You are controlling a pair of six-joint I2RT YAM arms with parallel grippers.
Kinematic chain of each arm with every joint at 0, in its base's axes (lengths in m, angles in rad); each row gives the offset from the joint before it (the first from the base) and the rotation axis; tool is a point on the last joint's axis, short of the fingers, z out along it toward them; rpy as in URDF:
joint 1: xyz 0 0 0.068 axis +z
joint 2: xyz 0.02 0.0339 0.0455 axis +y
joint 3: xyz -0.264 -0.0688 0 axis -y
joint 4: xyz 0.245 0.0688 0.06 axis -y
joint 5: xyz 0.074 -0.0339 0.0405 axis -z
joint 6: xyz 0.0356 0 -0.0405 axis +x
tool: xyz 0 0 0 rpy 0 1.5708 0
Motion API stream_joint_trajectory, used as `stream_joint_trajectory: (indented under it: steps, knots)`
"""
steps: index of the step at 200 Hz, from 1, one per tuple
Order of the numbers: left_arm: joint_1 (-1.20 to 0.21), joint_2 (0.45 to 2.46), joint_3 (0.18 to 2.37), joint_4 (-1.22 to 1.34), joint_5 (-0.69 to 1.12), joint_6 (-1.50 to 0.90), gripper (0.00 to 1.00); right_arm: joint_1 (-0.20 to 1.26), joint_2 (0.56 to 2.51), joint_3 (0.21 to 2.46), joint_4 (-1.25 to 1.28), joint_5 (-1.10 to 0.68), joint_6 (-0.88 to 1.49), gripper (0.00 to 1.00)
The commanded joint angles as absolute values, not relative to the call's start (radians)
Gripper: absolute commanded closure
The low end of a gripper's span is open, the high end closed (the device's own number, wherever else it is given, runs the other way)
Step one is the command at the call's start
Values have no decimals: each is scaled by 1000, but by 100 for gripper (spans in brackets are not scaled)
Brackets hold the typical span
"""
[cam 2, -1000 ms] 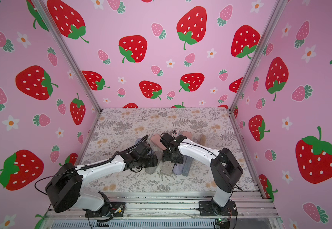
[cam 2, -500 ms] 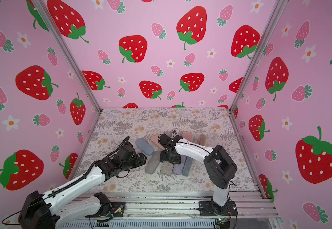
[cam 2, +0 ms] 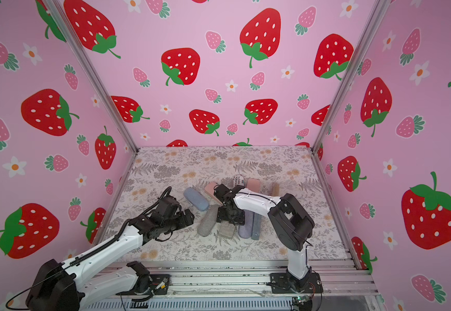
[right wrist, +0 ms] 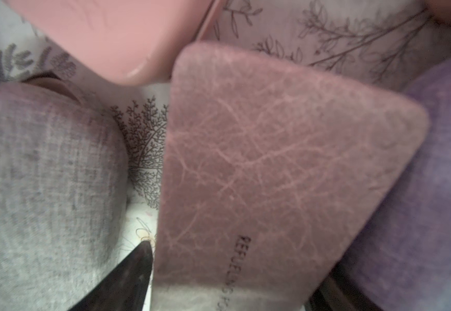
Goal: Close the glasses case
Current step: Pick up the glasses case at the center of the board, then place the glasses case at the center of the board.
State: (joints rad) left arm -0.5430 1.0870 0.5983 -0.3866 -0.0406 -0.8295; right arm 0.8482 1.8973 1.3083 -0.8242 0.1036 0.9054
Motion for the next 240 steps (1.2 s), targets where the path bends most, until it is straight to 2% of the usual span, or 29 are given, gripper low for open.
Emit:
stream_joint_trajectory:
  steps: [1,31,71,98,176,202,240]
  knots:
    - [-536,1105,597,-367,-29,-821,3,853,1924,1333,-832,87,908,17]
    - [-534,1133,597,-344,-12,-821,3,853,1933,1342,-834,86,889,25]
    - [-526,1177,600,-310,7,-819,3,856,1901,1352,-859,95,851,47]
    - [-522,1211,609,-288,22,-819,3,856,1870,1382,-904,113,822,56]
    - [-514,1285,667,-279,32,-797,3,820,1722,1522,-1114,269,744,58]
    - [-513,1321,689,-266,45,-791,3,717,1651,1517,-1142,281,696,60]
    - [-509,1369,724,-261,58,-778,3,477,1601,1525,-1158,267,603,61]
